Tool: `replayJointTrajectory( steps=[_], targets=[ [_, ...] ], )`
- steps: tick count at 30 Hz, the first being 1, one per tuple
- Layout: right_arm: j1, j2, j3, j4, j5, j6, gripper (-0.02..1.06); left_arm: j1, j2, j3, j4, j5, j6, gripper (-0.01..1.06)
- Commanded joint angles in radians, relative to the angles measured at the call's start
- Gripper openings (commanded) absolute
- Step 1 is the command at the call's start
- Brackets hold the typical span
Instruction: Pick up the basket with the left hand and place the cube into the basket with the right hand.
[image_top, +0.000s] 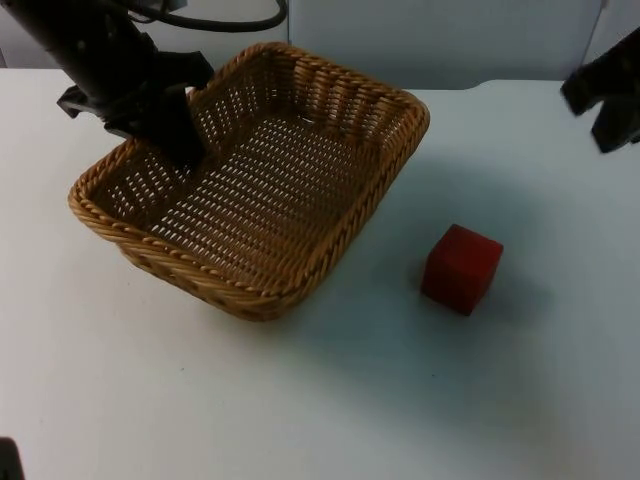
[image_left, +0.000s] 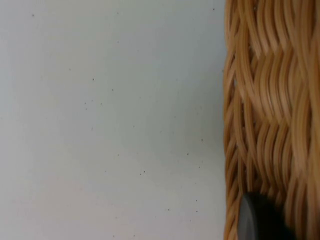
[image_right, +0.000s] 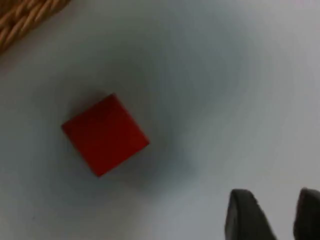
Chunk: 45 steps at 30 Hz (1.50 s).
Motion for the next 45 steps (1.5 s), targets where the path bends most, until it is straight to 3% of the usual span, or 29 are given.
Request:
replayJointTrajectory(
  steps=[1, 2, 3, 6, 7, 10, 14, 22, 27, 33, 45],
  targets=[
    [0.039, 0.043, -0.007, 0.022, 0.026, -0.043, 0.5, -0.001, -0.021, -0.01, -0.038, 0.002, -0.004, 0.0],
    [0.056, 0.06, -0.007, 0.037, 0.038, -0.072, 0.63, -0.001, -0.021, -0.01, -0.038, 0.002, -0.004, 0.0],
    [0.056, 0.06, -0.007, 0.037, 0.038, -0.072, 0.63, -0.001, -0.021, -0.01, -0.038, 0.002, -0.004, 0.0],
    [0.093, 0.101, -0.007, 0.094, 0.051, -0.198, 1.06, -0.001, -0.021, -0.01, -0.038, 0.002, -0.004, 0.0],
    [0.093, 0.101, -0.007, 0.094, 0.051, -0.198, 1.06, -0.001, -0.021, -0.01, -0.038, 0.002, -0.004, 0.0],
    [0.133, 0.131, -0.007, 0.16, 0.045, -0.369, 1.05, -0.001, -0.021, -0.01, -0.038, 0.0, -0.004, 0.0],
    [0.142, 0.163, -0.001, 0.167, 0.007, -0.427, 1.05, -0.001, -0.021, -0.01, -0.036, -0.002, -0.004, 0.0],
    [0.142, 0.245, 0.019, 0.154, -0.088, -0.439, 1.05, -0.001, -0.021, -0.01, -0.036, -0.009, -0.004, 0.0],
    [0.142, 0.304, 0.021, 0.154, -0.207, -0.48, 1.05, -0.001, -0.021, -0.01, -0.036, -0.021, -0.004, 0.0],
    [0.142, 0.327, 0.018, 0.115, -0.306, -0.482, 1.05, -0.001, -0.021, -0.01, -0.036, -0.093, -0.004, 0.0],
    [0.096, 0.327, 0.015, 0.011, -0.312, -0.463, 1.05, -0.001, -0.021, -0.01, -0.036, -0.251, -0.004, 0.0]
  ],
)
